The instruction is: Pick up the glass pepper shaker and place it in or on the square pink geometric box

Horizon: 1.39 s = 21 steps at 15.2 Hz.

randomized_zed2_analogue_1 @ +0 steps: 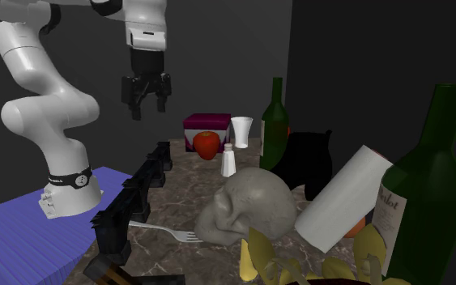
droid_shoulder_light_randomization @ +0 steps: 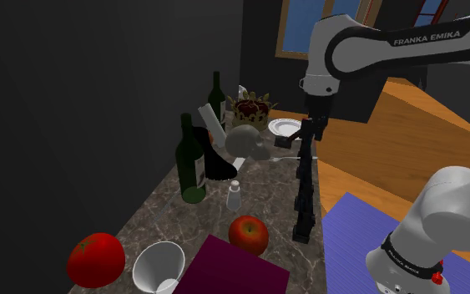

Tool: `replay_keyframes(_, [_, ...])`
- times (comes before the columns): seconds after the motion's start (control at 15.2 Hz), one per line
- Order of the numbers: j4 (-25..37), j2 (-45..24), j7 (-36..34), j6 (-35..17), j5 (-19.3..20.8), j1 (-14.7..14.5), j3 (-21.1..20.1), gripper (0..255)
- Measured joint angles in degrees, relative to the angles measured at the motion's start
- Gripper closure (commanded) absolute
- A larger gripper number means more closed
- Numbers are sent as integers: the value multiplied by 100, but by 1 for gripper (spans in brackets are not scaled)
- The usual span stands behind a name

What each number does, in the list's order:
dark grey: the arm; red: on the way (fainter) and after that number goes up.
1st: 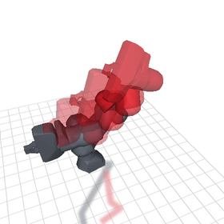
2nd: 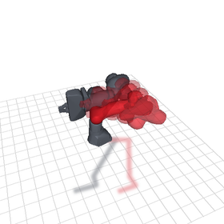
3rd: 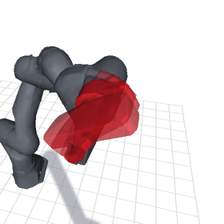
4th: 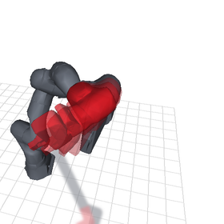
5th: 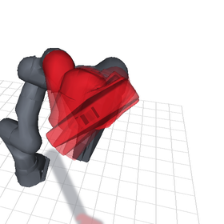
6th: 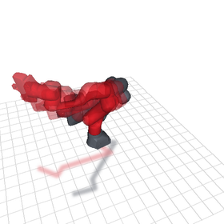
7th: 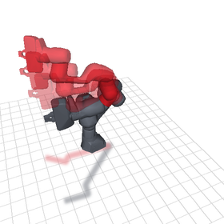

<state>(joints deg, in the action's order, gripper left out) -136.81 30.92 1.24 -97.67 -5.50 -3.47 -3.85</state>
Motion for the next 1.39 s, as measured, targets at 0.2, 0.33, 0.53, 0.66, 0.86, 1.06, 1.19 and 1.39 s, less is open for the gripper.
replay_keyframes(0.2, [252, -498, -198, -208, -117, -140, -237, 0])
replay_keyframes(0.33, [510, -952, -345, -385, -171, -229, -404, 0])
replay_keyframes(0.53, [827, -1512, -519, -587, -199, -339, -606, 0])
replay_keyframes(0.66, [1082, -1878, -652, -673, -198, -417, -739, 0])
replay_keyframes(0.86, [1537, -2492, -876, -794, -154, -541, -932, 0])
replay_keyframes(1.06, [2044, -3140, -1085, -888, -52, -668, -1090, 0])
replay_keyframes(1.19, [2363, -3536, -1209, -923, 25, -758, -1171, 0])
replay_keyframes(1.39, [2616, -3911, -1328, -1016, 104, -850, -1234, 0])
